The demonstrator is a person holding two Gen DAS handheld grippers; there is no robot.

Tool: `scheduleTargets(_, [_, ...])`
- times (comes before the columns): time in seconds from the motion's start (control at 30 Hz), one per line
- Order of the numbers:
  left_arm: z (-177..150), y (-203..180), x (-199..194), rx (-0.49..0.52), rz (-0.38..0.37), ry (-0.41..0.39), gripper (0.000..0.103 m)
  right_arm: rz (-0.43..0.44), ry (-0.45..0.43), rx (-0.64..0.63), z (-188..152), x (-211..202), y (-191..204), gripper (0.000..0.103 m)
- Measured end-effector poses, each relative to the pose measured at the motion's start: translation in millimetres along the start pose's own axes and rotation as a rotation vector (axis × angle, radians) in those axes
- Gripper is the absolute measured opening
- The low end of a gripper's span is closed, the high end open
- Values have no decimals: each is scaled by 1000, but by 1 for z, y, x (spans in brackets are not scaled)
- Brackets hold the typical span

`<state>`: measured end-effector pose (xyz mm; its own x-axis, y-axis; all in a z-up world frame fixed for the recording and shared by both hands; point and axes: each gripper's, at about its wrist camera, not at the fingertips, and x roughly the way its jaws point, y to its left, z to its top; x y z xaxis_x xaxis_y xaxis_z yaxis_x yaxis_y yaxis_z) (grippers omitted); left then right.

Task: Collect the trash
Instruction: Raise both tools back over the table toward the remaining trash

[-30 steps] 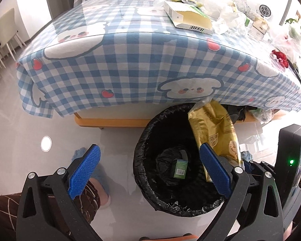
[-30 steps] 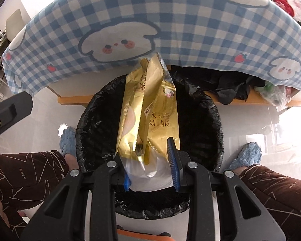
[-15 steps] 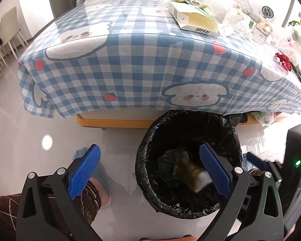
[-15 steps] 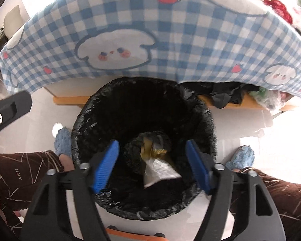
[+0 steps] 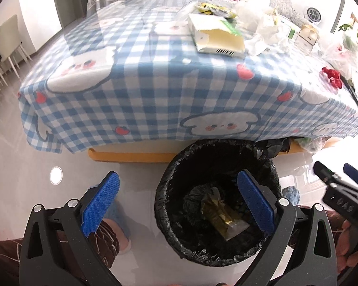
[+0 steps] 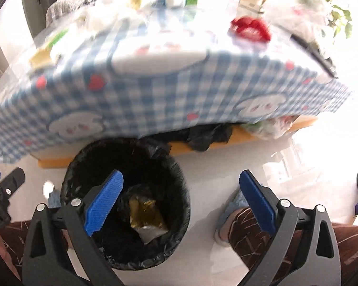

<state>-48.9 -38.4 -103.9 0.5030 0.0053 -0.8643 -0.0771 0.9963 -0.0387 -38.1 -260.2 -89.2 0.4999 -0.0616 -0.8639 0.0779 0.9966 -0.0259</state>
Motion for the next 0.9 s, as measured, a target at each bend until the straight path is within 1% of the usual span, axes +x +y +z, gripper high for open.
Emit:
scheduleTargets(0.1, [9,-7,-2,14,1,-18,97,-12,-52,-14,13,-17,-6,94])
scheduleTargets(0.27, [30,-17,-9,35,-7,-49,97,-14,-111,-64,34,-33,-2,94])
scheduleTargets(0.4, [47,-19,-13,34,-25,-49,97,-23,-160,-86,58,-43,-5,94])
scheduleTargets(0.6, [83,-18,-19,24,-28,-78,97,-28,-187,-68,90,-47,-24,94])
scheduleTargets(0.7, [97,-15,-16,19,-15,-82,97,-37,-204,-60,106,-51,-36,94])
scheduleTargets(0.8, [112,-11,-14,-2,-29,-71,97,-54,-227,-59,131,-52,-48,94])
scheduleTargets(0.9, [129,-12,-14,6,-12,-85,97,-66,-239,-70,151,-50,-59,94])
